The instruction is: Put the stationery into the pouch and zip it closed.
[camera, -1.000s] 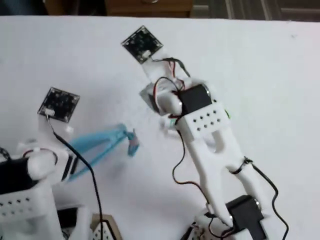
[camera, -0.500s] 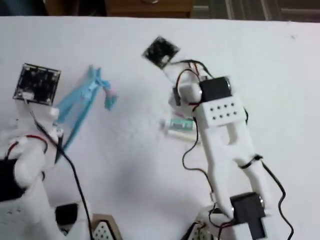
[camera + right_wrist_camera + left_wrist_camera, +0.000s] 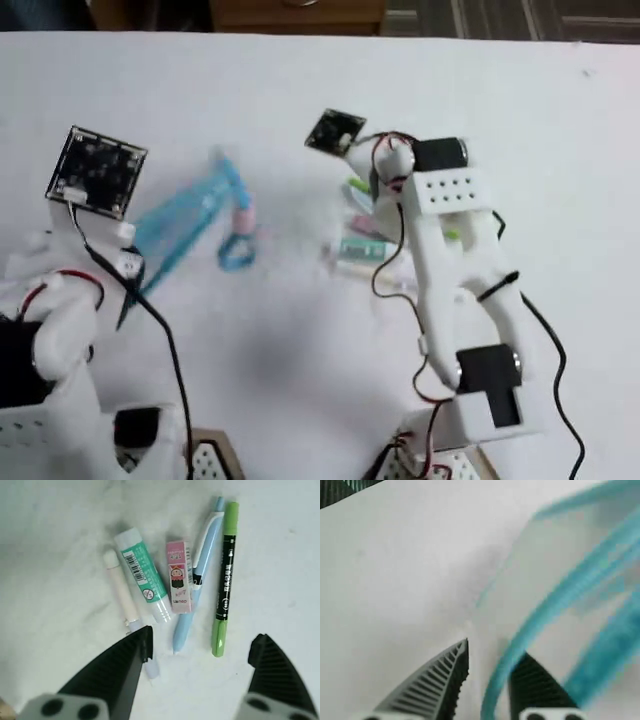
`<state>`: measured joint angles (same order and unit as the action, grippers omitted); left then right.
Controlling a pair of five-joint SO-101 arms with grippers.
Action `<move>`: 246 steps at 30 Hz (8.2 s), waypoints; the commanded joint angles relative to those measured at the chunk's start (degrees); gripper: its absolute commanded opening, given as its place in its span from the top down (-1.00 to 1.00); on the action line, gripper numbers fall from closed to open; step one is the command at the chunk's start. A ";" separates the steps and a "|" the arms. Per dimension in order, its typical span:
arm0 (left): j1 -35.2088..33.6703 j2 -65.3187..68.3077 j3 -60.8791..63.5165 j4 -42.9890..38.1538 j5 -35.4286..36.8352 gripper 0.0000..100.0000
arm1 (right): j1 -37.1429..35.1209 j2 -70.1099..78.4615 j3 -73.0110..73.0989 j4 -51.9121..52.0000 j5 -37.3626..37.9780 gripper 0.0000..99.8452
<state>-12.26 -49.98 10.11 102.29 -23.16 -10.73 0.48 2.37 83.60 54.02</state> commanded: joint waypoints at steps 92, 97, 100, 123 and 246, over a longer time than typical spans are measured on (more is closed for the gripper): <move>-7.43 46.37 -37.01 0.35 53.19 0.70 | -0.57 4.70 -9.49 11.56 0.97 0.39; -9.19 51.47 -36.66 0.35 53.36 0.60 | -0.66 4.79 -9.49 12.44 0.97 0.39; -10.42 53.14 -37.10 0.26 52.92 0.56 | -0.66 5.05 -9.49 12.44 0.97 0.39; -16.31 53.05 -48.26 0.18 42.81 0.95 | -8.13 5.14 -9.49 12.00 -6.24 0.39; -38.81 -10.42 29.54 -21.89 17.76 0.70 | -45.76 7.52 -11.08 -17.45 -33.41 0.96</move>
<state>-46.55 -50.42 42.29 78.37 -4.88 -53.89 7.08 -4.13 66.64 21.23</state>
